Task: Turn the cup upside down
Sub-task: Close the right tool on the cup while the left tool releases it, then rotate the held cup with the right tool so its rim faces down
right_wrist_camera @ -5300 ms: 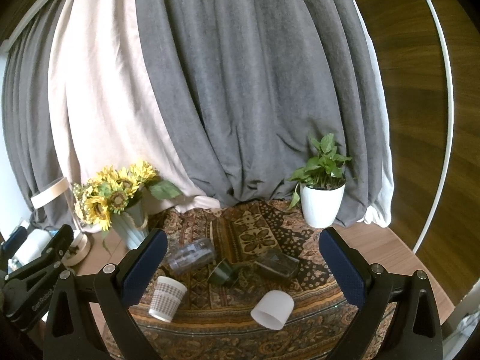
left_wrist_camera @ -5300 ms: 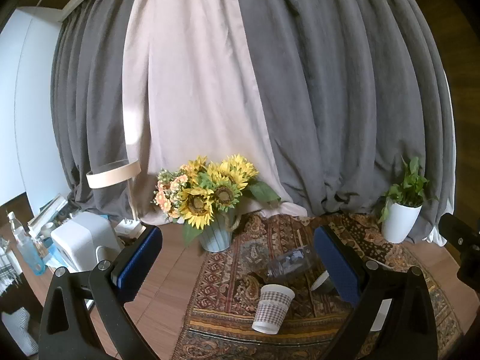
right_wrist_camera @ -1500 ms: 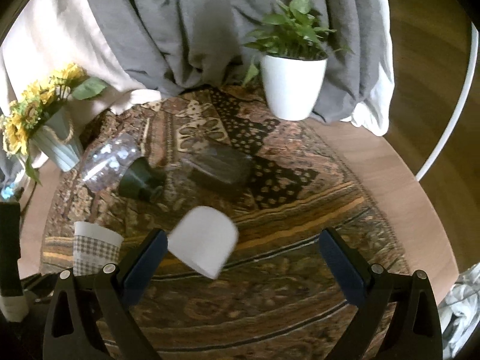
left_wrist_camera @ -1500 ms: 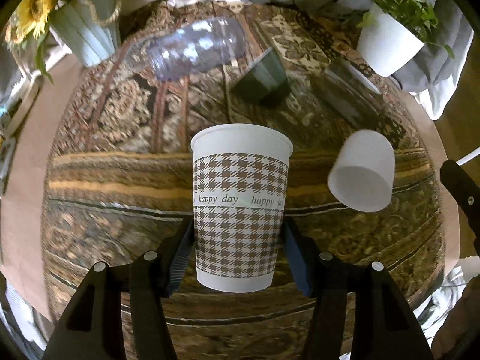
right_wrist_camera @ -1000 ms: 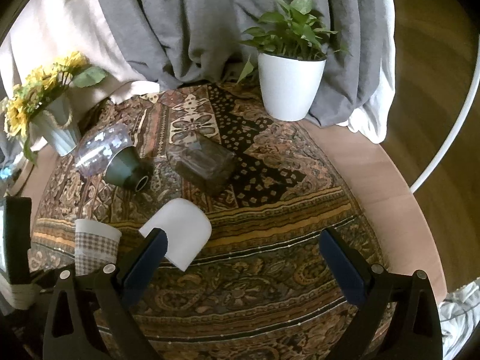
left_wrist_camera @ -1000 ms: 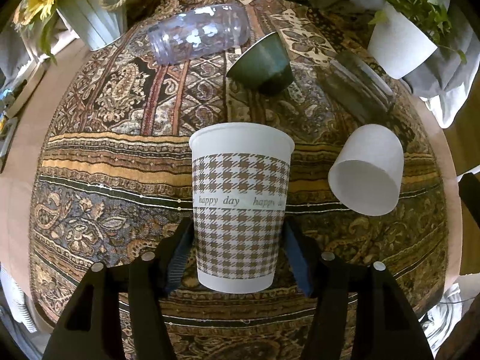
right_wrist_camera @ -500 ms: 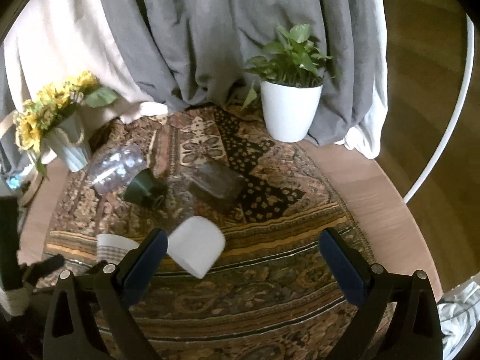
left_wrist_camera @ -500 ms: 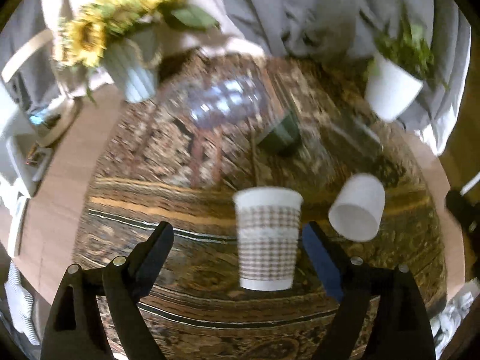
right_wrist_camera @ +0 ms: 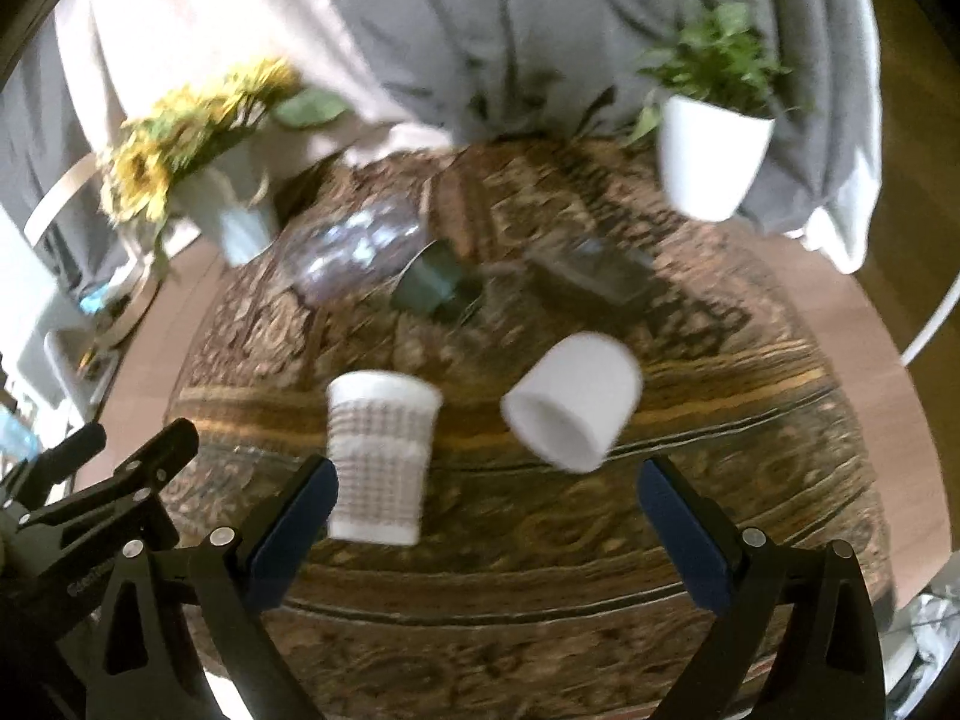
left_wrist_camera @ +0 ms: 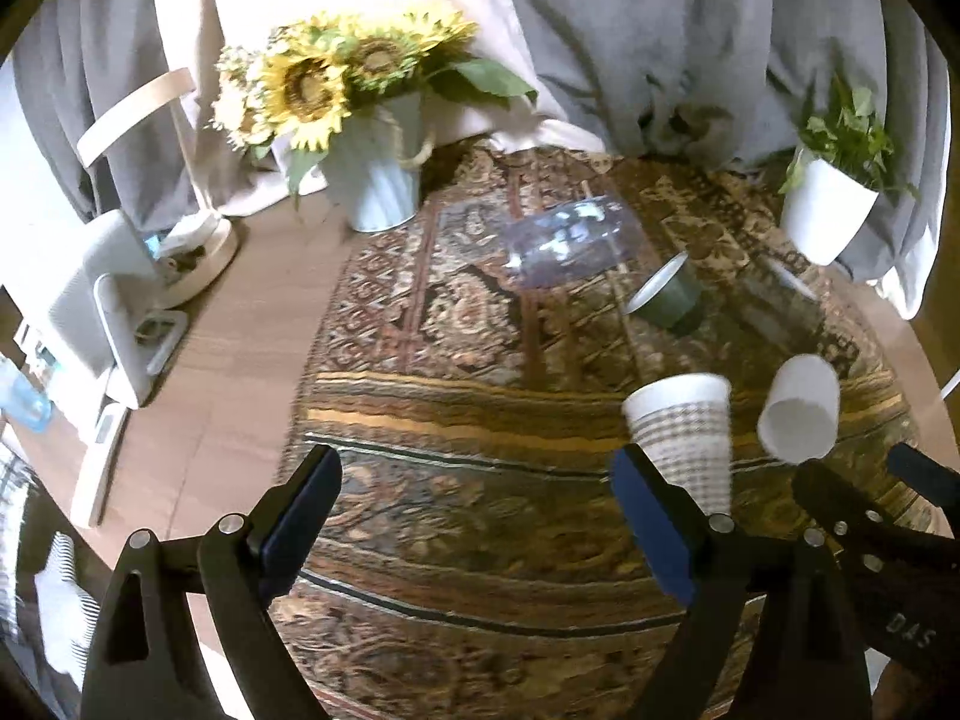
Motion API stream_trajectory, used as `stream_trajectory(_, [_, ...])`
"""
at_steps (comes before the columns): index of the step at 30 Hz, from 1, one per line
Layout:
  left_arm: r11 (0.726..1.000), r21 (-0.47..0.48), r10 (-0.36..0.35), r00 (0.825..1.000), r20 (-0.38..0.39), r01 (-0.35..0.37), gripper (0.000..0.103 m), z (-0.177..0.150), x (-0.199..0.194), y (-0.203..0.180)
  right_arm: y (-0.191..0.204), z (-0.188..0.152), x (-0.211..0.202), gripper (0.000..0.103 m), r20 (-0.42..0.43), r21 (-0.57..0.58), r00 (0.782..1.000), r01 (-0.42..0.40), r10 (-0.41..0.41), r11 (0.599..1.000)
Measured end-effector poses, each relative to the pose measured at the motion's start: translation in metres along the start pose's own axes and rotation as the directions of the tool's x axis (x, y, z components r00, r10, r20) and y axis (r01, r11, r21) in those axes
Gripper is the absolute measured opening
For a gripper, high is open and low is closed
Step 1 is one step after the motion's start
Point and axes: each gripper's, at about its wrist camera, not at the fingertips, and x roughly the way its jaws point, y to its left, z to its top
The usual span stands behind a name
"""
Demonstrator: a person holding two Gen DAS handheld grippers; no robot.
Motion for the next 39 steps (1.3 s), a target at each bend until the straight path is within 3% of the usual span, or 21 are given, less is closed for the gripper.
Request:
stream_trajectory(7, [0.999,0.001,0.034,0.999,-0.031,-0.034,0.093,-0.014,0.012,0.02,0.022,-0.014,0.034,0.097,-0.11,0.015,0.992,-0.065,0.066,0.998])
stream_trajectory(19, [0.999,0.012,0.034,0.995,-0.097,-0.032,0.093,-0.028,0.038,0.027,0.033,-0.03,0.081,0.073,-0.227,0.012,0.97,-0.089,0.089,0.996])
stream_trajectory(24, [1.0,0.013,0.027,0.995,-0.1,-0.026,0.093,-0.029,0.04,0.028,0.031,-0.032,0.084,0.054,-0.236,0.015,0.967,-0.099,0.1,0.995])
stream_trajectory(39, [0.999,-0.03,-0.029,0.998,-0.059,0.027,0.093,-0.014,0.031,0.034,0.033,0.002,0.052,0.053,-0.15,-0.016,0.988,-0.052,0.049,0.999])
